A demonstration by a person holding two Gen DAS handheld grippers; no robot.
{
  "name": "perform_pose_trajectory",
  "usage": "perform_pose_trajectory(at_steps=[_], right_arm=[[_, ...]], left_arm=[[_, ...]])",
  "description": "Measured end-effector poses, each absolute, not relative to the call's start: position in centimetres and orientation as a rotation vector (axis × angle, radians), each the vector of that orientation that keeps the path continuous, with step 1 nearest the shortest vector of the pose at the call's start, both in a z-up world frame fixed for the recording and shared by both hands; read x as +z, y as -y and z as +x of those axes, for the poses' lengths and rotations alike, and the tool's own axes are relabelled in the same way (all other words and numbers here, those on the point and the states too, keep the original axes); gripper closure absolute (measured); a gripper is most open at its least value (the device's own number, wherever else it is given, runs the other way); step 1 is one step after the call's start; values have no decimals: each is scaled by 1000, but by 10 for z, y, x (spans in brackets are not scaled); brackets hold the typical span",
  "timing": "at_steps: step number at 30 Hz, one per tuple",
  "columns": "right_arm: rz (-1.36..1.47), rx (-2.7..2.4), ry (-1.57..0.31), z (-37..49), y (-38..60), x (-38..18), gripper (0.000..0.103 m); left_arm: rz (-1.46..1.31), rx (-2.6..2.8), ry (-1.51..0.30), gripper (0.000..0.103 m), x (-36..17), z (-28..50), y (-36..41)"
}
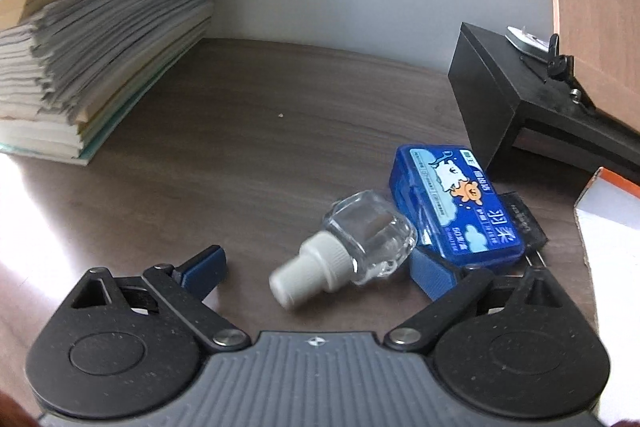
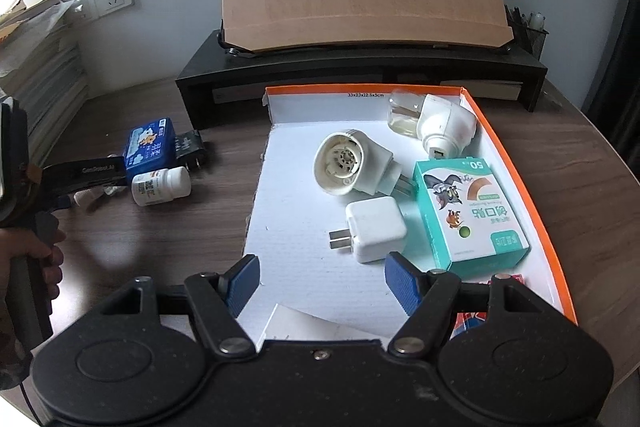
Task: Organize rigid objects
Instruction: 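Move the left gripper toward the clear refill bottle while the right gripper withdraws, then grasp the clear refill bottle with the left gripper while the right gripper grasps the white pill bottle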
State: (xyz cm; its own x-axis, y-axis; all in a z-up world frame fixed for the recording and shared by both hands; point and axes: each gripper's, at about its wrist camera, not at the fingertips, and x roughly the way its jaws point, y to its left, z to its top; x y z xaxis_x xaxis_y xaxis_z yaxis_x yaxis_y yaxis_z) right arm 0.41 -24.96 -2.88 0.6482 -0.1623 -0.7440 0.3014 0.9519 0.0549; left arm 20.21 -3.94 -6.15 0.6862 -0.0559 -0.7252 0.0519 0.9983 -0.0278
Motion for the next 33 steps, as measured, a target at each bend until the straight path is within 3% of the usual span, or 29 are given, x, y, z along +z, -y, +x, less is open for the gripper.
perform_pose_trajectory(at_steps=[7, 9, 11, 12, 26, 33], right_arm=[[183, -261, -836, 13, 245, -33, 21], [182, -255, -836, 17, 242, -33, 21], [181, -250, -838, 20, 239, -34, 21], [181, -244, -838, 22, 237, -35, 21], [143, -111, -817, 62, 199, -37, 20], [121, -9, -802, 104, 165, -46, 15]], left_arm=[[23, -98, -756, 0, -66, 203, 35], [44, -126, -731, 13, -65, 200, 34], [72, -177, -706, 44, -62, 196, 33], [80, -198, -702, 51, -61, 194, 32], [-30, -279, -701, 52, -41, 164, -4], [-96, -299, -702, 52, -31, 149, -17]])
